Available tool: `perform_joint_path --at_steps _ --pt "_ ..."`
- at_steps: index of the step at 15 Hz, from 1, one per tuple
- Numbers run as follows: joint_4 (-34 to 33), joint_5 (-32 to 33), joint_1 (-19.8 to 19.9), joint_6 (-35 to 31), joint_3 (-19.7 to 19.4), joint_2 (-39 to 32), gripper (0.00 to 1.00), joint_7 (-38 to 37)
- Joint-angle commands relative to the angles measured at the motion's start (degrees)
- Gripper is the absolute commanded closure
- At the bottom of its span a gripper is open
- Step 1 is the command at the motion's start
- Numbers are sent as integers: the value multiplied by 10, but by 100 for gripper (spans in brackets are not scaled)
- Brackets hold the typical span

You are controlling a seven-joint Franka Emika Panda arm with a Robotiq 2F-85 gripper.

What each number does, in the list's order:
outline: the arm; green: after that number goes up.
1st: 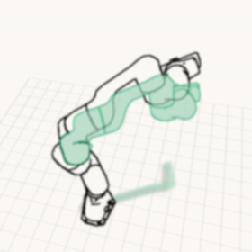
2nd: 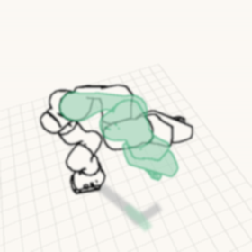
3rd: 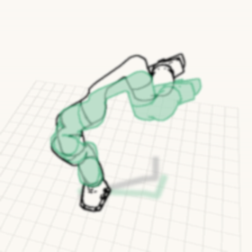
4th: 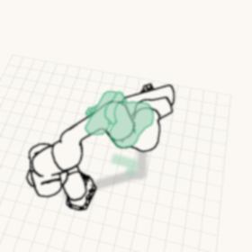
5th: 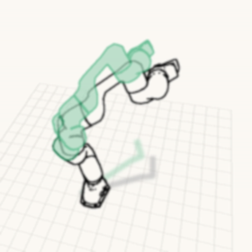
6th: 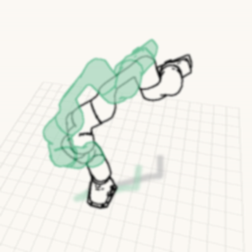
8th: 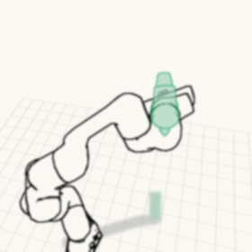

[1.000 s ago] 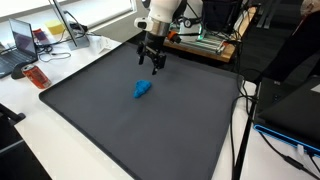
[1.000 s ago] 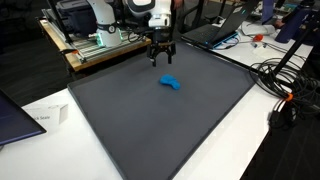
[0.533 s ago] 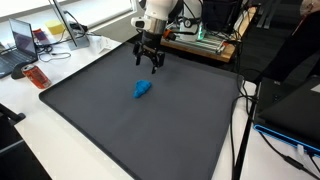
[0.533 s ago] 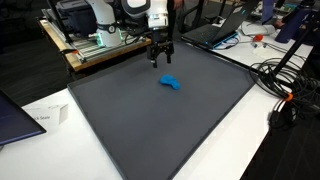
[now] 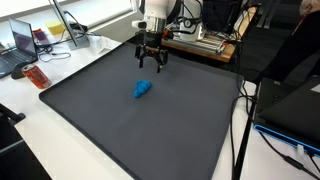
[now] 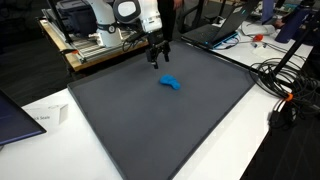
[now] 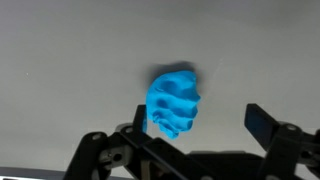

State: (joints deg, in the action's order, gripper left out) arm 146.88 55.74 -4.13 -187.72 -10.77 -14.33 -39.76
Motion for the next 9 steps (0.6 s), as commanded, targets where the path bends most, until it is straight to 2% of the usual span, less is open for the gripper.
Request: perform_joint_path --at_steps 1,2,3,9 --pt "10 11 40 -50 21 -12 0 17" --pt "30 -91 61 -54 51 -10 0 115" --pt "11 -2 69 -52 47 -21 0 35" --pt "-9 35 210 -22 183 -59 0 61"
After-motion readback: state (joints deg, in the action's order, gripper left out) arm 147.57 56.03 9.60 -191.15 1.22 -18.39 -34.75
